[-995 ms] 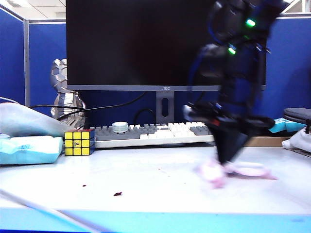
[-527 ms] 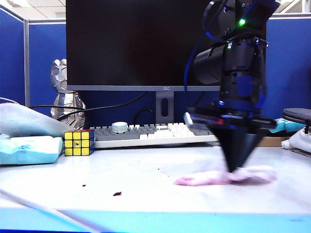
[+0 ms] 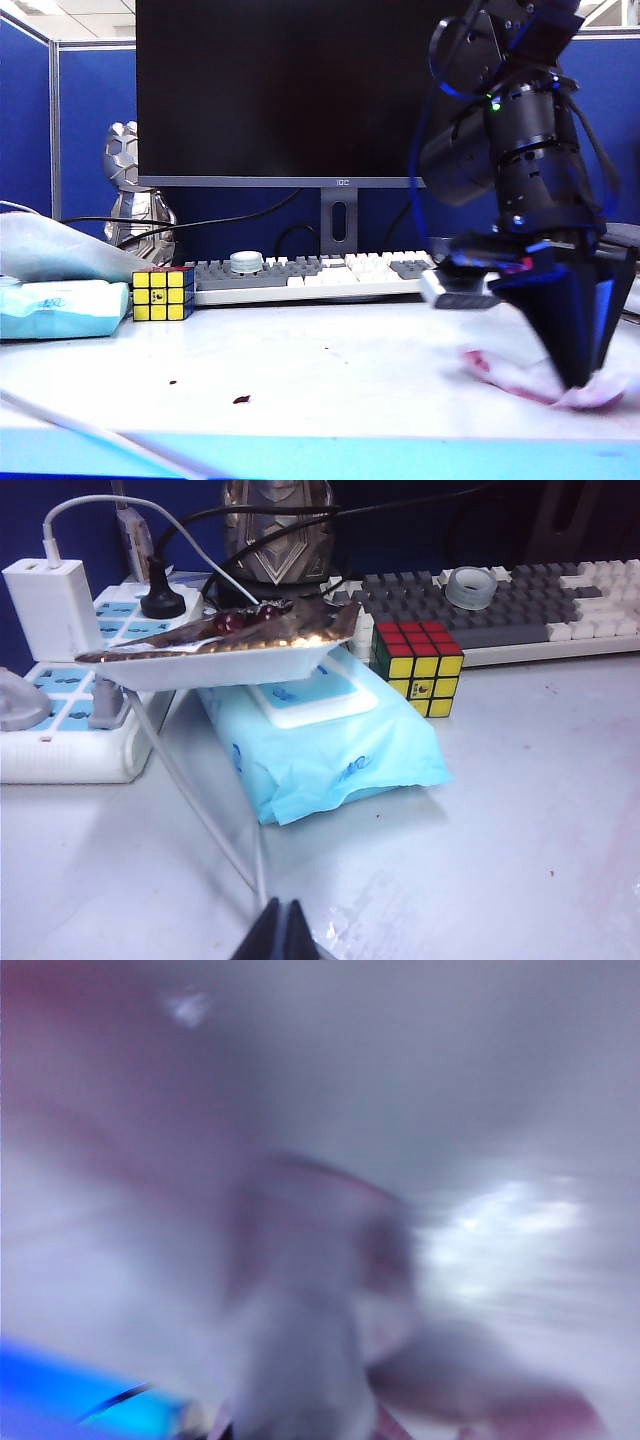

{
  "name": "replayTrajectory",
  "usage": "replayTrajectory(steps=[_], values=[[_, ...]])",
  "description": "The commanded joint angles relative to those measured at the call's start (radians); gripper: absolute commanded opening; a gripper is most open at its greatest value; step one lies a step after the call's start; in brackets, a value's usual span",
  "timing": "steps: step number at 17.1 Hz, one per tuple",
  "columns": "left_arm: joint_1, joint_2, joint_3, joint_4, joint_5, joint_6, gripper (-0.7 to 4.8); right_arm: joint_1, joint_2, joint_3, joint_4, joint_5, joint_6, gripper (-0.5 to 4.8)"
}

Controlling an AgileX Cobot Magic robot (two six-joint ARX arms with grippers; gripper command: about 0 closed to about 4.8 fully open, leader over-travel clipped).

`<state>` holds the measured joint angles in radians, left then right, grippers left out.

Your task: Use the wet wipes on the table to wipe the cherry juice off the table, then put the wipes back on the table.

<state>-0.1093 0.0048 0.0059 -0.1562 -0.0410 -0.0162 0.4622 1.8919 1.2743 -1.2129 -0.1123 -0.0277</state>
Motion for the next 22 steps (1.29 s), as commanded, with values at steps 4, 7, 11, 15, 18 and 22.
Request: replayTrajectory(steps=[4,7,11,15,18,22], values=[[0.001,-0.003,-0.001,-0.014,0.001,0.002,0.04,0.012,0.005,-0.008,-0.002,0.092,0.002,-0.05],[0.001,-0.003,-0.001,-0.014,0.000,0.002,0.04,-0.003,0.047,-0.009,-0.077,0.269,0.008,-0.05],[0.001,-0.003,-0.001,-0.014,0.003,0.002,0.04,0.031,0.061,-0.008,-0.037,-0.050,-0.058,-0.05],[0.001,-0.003,-0.001,-0.014,0.001,0.002,0.04,0.080,0.061,-0.008,0.017,-0.032,-0.030,-0.05],[0.001,-0.003,-0.001,-0.014,0.001,0.002,0.04,0.048,0.061,-0.008,0.013,0.227,0.028,-0.05],[0.001,-0.003,-0.001,-0.014,0.000,0.002,0.04,-0.030,0.061,-0.006,0.087,0.340,0.040,-0.05]])
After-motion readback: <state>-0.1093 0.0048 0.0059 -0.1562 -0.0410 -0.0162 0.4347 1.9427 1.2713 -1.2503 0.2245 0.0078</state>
